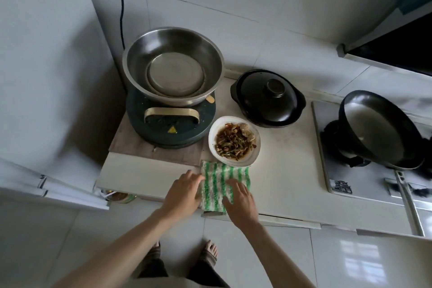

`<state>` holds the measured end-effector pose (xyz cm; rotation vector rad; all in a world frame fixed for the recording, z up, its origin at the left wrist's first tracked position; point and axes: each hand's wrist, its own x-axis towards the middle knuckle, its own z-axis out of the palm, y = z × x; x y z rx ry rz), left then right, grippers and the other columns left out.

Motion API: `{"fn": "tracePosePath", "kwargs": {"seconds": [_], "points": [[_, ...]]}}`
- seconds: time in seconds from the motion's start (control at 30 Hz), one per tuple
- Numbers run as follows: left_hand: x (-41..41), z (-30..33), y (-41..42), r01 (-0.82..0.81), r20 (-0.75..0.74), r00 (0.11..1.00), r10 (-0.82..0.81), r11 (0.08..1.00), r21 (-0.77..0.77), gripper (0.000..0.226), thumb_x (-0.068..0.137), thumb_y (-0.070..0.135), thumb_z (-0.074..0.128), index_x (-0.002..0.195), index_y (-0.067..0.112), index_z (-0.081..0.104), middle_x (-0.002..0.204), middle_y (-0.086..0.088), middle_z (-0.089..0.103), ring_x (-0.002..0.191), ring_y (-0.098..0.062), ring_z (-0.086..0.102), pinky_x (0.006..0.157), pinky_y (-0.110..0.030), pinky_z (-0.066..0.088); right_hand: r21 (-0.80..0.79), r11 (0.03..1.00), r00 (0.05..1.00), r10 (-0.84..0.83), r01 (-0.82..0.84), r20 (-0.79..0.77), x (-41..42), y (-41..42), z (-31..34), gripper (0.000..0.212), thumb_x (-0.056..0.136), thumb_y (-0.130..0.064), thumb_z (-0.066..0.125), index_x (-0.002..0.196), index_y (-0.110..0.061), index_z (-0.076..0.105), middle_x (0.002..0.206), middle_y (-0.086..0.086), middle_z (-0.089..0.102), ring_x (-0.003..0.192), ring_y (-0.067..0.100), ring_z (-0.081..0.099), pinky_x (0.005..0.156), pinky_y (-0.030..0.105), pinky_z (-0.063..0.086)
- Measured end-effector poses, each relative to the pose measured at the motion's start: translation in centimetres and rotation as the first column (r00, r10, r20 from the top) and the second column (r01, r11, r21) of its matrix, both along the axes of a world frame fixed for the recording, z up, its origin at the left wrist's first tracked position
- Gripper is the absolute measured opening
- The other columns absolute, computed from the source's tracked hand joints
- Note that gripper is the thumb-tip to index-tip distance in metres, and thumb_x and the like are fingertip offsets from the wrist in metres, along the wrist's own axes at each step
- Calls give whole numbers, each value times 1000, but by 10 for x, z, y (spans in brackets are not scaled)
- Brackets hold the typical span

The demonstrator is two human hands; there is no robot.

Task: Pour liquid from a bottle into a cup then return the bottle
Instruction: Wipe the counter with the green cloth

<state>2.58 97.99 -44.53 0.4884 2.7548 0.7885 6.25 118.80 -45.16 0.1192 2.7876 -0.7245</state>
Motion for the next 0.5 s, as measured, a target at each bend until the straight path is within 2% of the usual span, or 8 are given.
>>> {"fn": "tracePosePath", "kwargs": {"seconds": [0.1, 0.17, 0.23, 0.3, 0.37, 0.43, 0.5], "points": [[8, -1, -28, -16, -67, 998, 11, 997, -81, 45, 83, 18, 63, 127, 19, 56, 119, -1, 55, 102, -20, 59, 85, -33, 49, 169, 980, 991, 117, -103, -71, -1, 12, -19, 62, 94, -38, 54, 152, -23, 38, 160, 5, 35, 148, 27, 32, 120, 45, 28], [18, -5, -54, 61, -112, 990, -80, 984, -169, 45, 80, 19, 59, 124, 19, 54, 118, -2, 53, 102, -22, 58, 88, -36, 50, 217, 964, 982, 172, -151, -82, -6, 8, -25, 62, 100, -48, 40, 158, -31, 23, 166, -1, 12, 154, 23, 10, 125, 48, 11], [29, -6, -77, 75, -128, 986, -108, 968, -241, 48, 78, 21, 53, 126, 19, 51, 122, -2, 51, 106, -22, 57, 94, -36, 49, 242, 954, 979, 197, -178, -57, -14, 2, -32, 63, 101, -59, 22, 159, -37, 9, 167, -5, -2, 154, 23, -4, 125, 49, -1], [36, -5, -100, -36, -159, 987, -8, 962, -271, 56, 74, 20, 57, 129, 15, 51, 126, -5, 53, 112, -25, 57, 96, -37, 50, 255, 950, 982, 190, -181, -9, -18, -6, -42, 68, 97, -67, 5, 158, -39, -2, 167, -5, -7, 154, 27, -8, 124, 52, -2], [38, -4, -124, -203, -177, 972, 153, 927, -314, 69, 70, 18, 66, 136, 7, 49, 131, -12, 55, 119, -30, 56, 99, -42, 48, 269, 952, 989, 146, -144, 13, -14, -15, -53, 69, 94, -69, 0, 157, -40, -10, 167, -5, -10, 154, 28, -12, 123, 55, -2], [35, -12, -152, -347, -140, 938, 317, 860, -374, 86, 69, 17, 74, 144, -4, 38, 140, -25, 51, 126, -40, 53, 103, -48, 46, 250, 964, 995, 94, -88, -12, -6, -33, -62, 67, 97, -66, 7, 158, -40, -4, 168, -6, -6, 154, 25, -13, 123, 56, -3], [30, -19, -172, -438, -55, 889, 455, 809, -392, 98, 71, 18, 76, 149, -10, 23, 147, -34, 40, 131, -47, 46, 108, -52, 41, 232, 971, 994, 79, -61, -73, 4, -54, -65, 63, 100, -60, 16, 159, -36, 11, 168, -5, 7, 155, 25, -7, 123, 57, 1]]}}
